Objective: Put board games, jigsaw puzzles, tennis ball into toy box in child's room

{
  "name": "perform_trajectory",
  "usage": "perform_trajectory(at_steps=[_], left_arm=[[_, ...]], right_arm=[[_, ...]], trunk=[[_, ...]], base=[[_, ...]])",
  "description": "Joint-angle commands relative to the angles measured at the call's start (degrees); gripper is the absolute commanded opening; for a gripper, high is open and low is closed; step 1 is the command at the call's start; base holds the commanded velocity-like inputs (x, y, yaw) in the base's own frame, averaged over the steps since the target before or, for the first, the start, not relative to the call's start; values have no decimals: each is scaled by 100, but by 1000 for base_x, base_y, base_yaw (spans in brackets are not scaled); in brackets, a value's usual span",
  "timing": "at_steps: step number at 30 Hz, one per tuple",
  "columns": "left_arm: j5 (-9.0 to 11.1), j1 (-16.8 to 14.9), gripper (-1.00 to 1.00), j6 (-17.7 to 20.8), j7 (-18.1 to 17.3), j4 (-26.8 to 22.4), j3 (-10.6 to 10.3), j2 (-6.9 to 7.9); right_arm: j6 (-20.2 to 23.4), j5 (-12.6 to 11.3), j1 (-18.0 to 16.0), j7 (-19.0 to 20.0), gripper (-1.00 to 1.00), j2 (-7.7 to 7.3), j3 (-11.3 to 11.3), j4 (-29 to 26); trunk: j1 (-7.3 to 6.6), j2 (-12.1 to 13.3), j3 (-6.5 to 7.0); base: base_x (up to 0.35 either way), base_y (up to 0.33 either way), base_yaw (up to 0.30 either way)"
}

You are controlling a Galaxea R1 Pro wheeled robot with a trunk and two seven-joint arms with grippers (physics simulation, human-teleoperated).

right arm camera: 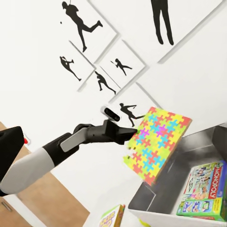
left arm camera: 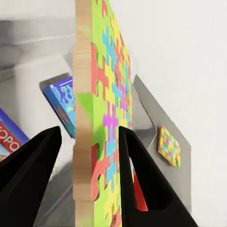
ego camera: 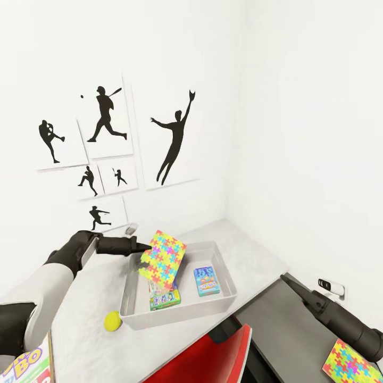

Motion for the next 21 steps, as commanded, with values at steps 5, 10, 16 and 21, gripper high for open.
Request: perform_trajectory(at_steps=[5,10,16,21], left_arm=[[24,-58,-100,56,903,-32,243,-207],[26,-88,-100,14,1590,-43,367,-330],[27,-94,-100,-11,1787,-45,390,-356],[27,-95,-100,-20,1812,-45,393,-360]], right_arm=[[49,-39,-5,7,100,-12,-25,0],[52,-32,-4,12,100,-14,-81,0],[114,-43,1,13,100,-41,-131,-25],[314,-48,2,15,100,-44,-240,-36]], trunk=[[4,-13,-14],[4,-13,-20],[4,-13,-64],[4,-13,-110]], base=[[0,0,0],[0,0,0],[0,0,0],[0,0,0]])
